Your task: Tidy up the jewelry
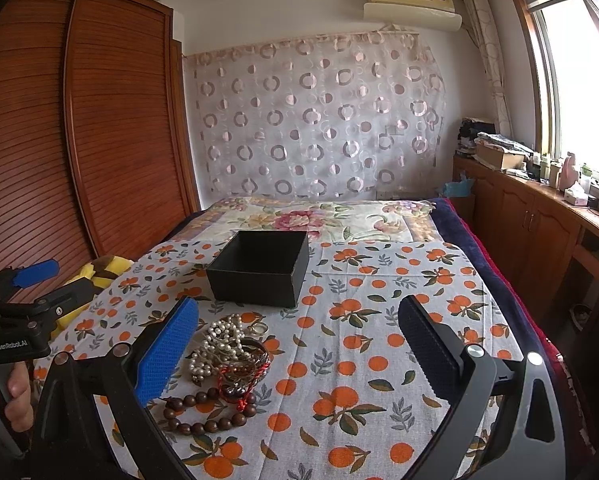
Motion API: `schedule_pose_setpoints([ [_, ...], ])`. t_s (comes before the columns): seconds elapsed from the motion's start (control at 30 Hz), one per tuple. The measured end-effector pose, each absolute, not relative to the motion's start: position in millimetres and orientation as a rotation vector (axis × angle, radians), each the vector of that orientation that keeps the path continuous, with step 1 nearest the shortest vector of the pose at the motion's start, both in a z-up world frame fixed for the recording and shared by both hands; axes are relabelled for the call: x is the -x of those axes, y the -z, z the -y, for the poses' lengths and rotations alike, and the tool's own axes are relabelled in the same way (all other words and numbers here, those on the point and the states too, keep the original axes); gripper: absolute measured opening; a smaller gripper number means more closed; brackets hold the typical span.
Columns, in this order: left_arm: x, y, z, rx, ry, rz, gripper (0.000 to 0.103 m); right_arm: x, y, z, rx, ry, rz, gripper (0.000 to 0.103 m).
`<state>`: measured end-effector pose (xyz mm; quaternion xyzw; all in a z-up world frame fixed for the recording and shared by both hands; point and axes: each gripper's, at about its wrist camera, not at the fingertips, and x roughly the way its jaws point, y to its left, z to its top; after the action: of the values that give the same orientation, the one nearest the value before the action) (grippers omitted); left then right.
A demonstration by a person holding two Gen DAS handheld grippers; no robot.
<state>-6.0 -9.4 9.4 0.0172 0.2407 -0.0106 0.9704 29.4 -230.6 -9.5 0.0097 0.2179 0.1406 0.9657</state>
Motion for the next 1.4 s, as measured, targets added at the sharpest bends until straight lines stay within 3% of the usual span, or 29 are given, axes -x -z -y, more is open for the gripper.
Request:
schedule_pose_setpoints([
  [1.4, 9.8, -15.8, 15.6, -0.03, 0.039, -0.468, 0.096, -27.9, 5.0, 226.1, -0.023, -0.287, -0.434, 0.101],
])
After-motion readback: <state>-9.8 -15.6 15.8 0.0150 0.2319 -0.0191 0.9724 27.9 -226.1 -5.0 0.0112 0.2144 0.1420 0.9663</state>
